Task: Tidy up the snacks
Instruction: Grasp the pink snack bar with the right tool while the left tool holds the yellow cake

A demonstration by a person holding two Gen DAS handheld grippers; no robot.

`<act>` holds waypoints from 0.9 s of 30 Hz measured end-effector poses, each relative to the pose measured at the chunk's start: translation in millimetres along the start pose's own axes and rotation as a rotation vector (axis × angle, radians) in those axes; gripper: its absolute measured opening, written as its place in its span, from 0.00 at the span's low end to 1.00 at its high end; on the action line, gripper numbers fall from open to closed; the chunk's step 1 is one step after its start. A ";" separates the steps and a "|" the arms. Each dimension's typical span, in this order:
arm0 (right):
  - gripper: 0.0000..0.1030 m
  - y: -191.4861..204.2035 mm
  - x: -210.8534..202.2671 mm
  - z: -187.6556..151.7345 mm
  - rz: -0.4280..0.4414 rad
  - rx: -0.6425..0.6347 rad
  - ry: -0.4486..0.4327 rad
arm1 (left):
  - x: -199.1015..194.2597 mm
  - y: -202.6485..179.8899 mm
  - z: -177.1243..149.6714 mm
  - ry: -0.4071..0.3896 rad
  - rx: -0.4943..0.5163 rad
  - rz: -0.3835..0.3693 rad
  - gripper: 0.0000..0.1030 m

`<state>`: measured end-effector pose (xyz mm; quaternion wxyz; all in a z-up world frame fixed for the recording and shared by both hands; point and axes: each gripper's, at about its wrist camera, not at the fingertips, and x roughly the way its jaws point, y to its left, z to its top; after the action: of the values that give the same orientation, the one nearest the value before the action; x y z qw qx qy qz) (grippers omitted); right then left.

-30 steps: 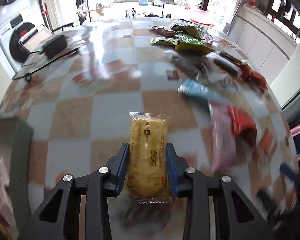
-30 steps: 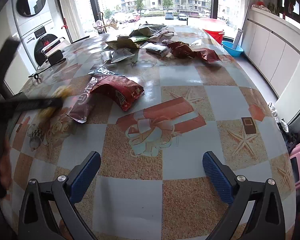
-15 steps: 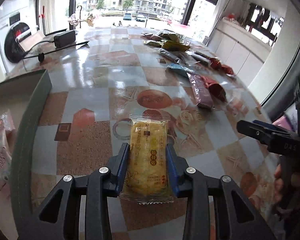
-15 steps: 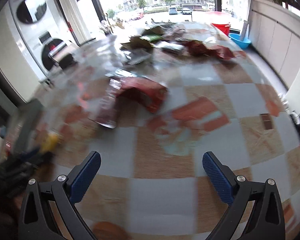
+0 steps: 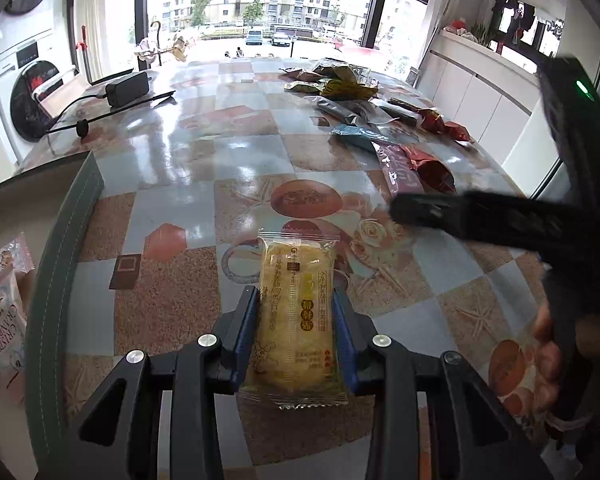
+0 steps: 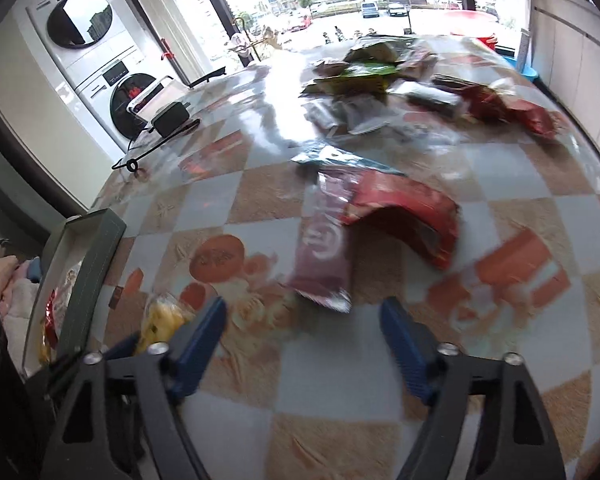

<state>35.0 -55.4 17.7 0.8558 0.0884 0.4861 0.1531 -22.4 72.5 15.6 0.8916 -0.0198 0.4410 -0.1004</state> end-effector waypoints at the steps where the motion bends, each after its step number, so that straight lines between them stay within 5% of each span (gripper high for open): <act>1: 0.74 3.1 3.4 3.6 -0.008 -0.007 -0.002 | 0.4 -0.8 0.0 0.000 0.003 0.004 0.38; 6: 0.73 14.4 30.9 36.2 -0.096 -0.026 -0.005 | 0.7 -2.7 0.0 -0.001 0.006 0.007 0.38; 8: 0.36 19.7 39.0 43.1 -0.156 -0.077 -0.006 | 0.7 -3.0 -0.4 -0.002 0.000 0.000 0.38; 9: 0.29 24.0 42.0 43.9 -0.205 -0.122 -0.001 | 0.8 -3.4 -0.4 -0.002 -0.001 -0.002 0.38; 19: 0.26 9.2 -14.2 -41.3 -0.220 -0.244 -0.045 | -1.1 4.6 0.0 -0.011 -0.058 0.042 0.38; 27: 0.26 3.5 -28.8 -59.1 -0.217 -0.252 -0.078 | 5.2 -3.1 0.8 -0.004 -0.023 0.168 0.38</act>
<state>-30.2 -61.9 11.8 0.8898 -0.0669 0.4363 0.1160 -19.2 68.4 12.5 0.8974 0.0069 0.4406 -0.0199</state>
